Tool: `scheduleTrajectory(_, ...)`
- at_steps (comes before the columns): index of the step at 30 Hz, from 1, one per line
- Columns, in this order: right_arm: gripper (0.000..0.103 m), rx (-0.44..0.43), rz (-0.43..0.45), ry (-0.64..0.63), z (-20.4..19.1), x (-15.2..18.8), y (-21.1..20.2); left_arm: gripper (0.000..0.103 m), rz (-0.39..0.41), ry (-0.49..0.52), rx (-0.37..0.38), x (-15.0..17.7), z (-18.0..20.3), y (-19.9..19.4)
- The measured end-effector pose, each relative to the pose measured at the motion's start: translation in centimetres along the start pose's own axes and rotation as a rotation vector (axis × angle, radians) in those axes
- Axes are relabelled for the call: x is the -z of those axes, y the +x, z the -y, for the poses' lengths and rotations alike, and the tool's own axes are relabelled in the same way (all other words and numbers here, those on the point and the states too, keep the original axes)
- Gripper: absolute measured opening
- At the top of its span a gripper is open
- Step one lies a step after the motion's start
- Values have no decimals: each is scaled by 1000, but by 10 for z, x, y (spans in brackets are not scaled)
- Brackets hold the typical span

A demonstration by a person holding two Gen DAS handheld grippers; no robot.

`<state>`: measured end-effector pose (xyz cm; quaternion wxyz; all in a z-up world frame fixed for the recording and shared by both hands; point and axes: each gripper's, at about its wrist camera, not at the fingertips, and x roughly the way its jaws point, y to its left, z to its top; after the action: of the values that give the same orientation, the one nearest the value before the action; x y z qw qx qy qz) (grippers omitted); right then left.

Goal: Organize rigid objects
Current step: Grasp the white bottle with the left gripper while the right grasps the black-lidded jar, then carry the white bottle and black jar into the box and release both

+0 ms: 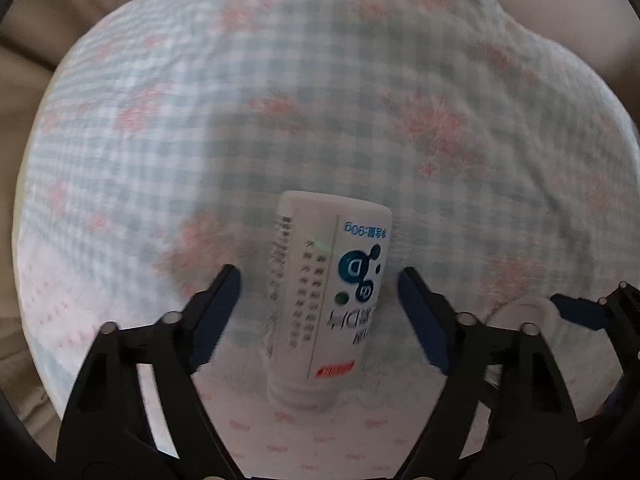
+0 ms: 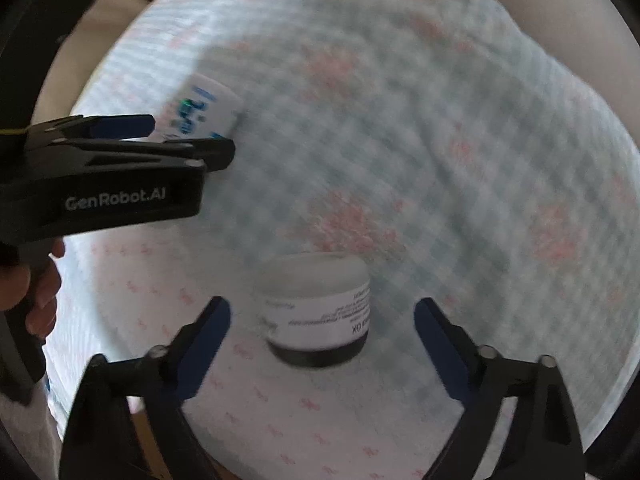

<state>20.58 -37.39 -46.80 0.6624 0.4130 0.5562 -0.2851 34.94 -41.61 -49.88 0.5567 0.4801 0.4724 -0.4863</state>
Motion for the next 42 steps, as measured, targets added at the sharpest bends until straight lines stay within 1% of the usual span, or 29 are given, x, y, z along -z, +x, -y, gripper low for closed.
scheduleTrajectory(2, 70, -3, -13, 15, 0, -1, 7, 65, -4, 13, 4, 1, 4, 5)
scheduleTrajectory(4, 65, 8, -18, 19, -1, -1, 10, 60, 6, 18, 8, 1, 5, 7)
scheduleTrajectory(6, 54, 4, -11, 22, -1, -2, 10, 53, 12, 15, -2, 2, 5, 6)
scheduleTrajectory(7, 53, -12, -8, 23, -2, -3, 10, 50, 11, 12, -8, 1, 4, 6)
scheduleTrajectory(13, 53, -20, -13, 10, -3, -3, 9, 50, 10, 13, -32, 5, 7, 4)
scheduleTrajectory(18, 53, -30, -14, -2, 4, -3, 2, 49, 12, -28, -41, 2, 9, -13)
scheduleTrajectory(20, 53, -34, -11, -14, 5, -2, -8, 49, 26, -67, -41, 5, 7, -28)
scheduleTrajectory(23, 53, -30, 16, -42, 8, -3, -29, 48, 55, -127, -36, 10, 4, -54)
scheduleTrajectory(25, 53, -32, 36, -51, 12, -4, -45, 47, 77, -154, -33, 13, 2, -72)
scheduleTrajectory(31, 53, -25, 106, -101, 15, -5, -98, 47, 131, -216, -33, 27, 13, -126)
scheduleTrajectory(34, 53, -25, 138, -128, 13, -1, -124, 47, 176, -255, -28, 41, 18, -159)
scheduleTrajectory(37, 53, -38, 167, -153, 9, 8, -152, 47, 210, -285, -39, 55, 23, -192)
scheduleTrajectory(38, 53, -41, 174, -160, 5, 8, -152, 47, 223, -300, -44, 63, 24, -204)
scheduleTrajectory(42, 53, -53, 216, -226, -13, 25, -193, 47, 256, -389, -54, 98, 27, -254)
